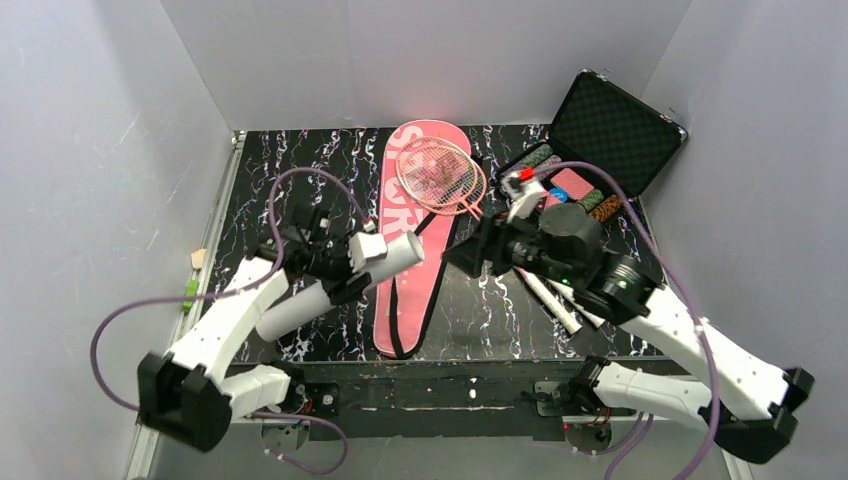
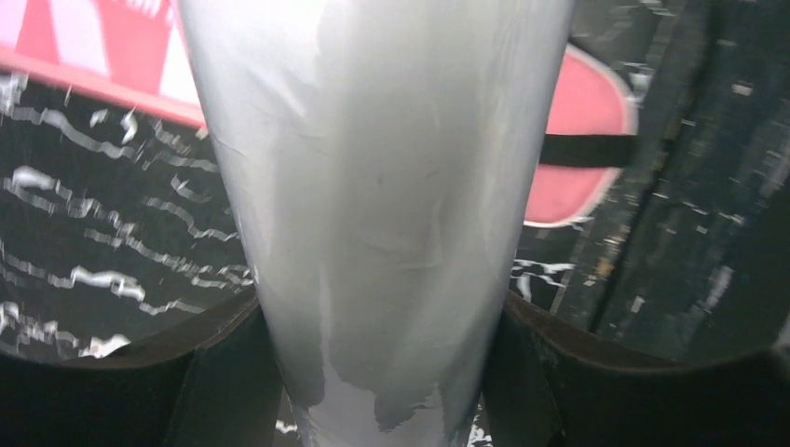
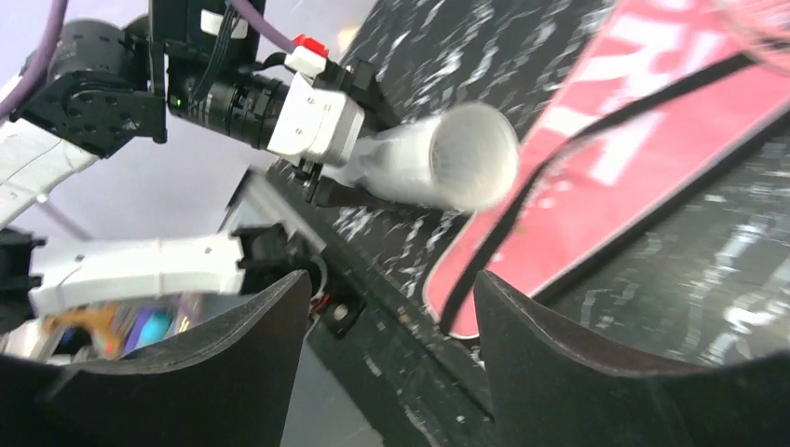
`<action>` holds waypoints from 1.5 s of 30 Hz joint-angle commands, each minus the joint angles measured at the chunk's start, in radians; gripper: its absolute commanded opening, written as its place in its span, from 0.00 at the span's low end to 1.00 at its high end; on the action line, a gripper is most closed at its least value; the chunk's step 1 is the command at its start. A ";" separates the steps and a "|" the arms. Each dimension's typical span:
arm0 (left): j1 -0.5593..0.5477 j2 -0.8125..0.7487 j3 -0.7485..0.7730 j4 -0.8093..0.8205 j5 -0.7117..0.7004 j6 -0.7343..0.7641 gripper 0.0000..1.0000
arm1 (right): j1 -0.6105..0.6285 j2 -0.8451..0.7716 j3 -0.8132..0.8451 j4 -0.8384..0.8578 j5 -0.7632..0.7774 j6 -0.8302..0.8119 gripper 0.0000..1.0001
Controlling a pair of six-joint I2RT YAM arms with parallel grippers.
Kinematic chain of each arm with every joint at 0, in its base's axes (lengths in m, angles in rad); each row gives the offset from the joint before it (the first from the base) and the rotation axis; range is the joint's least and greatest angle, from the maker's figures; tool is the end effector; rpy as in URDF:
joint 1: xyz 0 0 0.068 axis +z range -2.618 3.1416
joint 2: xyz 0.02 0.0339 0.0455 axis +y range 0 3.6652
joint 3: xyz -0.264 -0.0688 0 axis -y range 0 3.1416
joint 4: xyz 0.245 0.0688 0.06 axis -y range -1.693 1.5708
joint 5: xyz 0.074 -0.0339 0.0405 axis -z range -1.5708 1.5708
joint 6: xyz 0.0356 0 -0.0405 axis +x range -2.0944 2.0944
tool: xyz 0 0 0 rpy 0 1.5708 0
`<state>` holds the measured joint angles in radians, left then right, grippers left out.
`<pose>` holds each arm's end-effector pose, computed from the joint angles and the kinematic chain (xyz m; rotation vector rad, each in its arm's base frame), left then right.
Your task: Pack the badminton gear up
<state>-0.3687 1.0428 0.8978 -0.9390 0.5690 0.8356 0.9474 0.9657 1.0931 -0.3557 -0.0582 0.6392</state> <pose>0.1673 -0.0852 0.2736 1.5578 1.9477 -0.5648 0.1220 0.1733 0.3965 -0.3460 1.9318 1.1507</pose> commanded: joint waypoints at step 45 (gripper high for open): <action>0.434 0.659 0.744 0.141 -0.219 -0.744 0.98 | -0.134 -0.112 -0.094 -0.665 0.225 0.277 0.85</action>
<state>0.0807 1.9549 1.5536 -0.7620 0.2642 0.1230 0.8223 0.8871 0.9600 -0.9058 0.2409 0.8654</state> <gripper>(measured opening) 0.981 0.848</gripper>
